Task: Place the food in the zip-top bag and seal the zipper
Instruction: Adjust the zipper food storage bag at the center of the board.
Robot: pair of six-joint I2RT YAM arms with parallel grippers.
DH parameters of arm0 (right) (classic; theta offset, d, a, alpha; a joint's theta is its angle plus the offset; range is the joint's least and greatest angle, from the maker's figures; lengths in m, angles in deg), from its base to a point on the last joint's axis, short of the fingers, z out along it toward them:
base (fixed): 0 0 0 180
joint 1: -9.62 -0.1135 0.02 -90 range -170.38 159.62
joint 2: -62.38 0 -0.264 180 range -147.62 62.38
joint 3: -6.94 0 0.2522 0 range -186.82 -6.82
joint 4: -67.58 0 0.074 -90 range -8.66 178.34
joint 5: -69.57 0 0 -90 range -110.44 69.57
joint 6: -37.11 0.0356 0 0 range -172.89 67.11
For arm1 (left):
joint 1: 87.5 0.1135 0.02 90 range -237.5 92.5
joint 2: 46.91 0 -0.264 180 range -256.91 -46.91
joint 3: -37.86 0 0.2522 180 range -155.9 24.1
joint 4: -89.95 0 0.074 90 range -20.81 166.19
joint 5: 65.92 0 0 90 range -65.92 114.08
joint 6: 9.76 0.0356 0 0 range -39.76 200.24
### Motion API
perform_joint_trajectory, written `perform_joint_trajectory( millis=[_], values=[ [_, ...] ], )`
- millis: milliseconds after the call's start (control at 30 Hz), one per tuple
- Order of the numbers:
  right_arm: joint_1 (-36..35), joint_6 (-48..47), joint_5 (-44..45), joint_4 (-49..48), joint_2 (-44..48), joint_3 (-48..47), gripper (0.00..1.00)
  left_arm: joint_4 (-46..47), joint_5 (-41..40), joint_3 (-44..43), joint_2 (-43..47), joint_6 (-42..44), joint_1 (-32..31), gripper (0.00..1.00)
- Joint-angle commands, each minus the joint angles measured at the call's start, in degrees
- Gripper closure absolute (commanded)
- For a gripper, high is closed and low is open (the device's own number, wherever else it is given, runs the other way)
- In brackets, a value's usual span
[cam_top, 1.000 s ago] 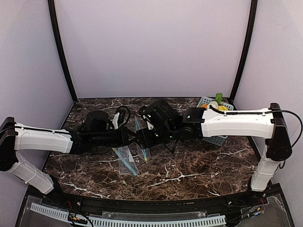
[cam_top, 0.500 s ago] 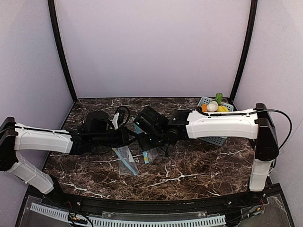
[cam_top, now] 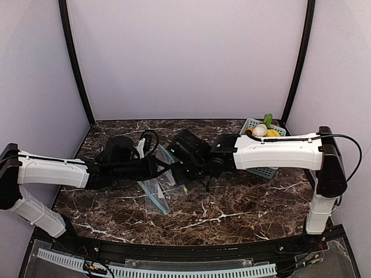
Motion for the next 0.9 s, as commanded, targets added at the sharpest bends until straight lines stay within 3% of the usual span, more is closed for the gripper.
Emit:
perform_joint_trajectory(
  millis=[0, 700, 867],
  values=[
    [-0.34, 0.81, -0.95, -0.48, 2.94, 1.33, 0.43, -2.1, -1.02, 0.5, 1.73, 0.83, -0.28, 0.99],
    [-0.09, -0.18, -0.27, -1.75, -2.27, -0.75, 0.44, -1.87, -0.26, 0.87, 1.76, 0.42, -0.23, 0.99],
    [0.68, 1.86, 2.36, 0.47, -4.24, -1.73, 0.51, -2.02, -0.21, 0.94, 1.86, 0.45, -0.22, 0.99]
  ],
)
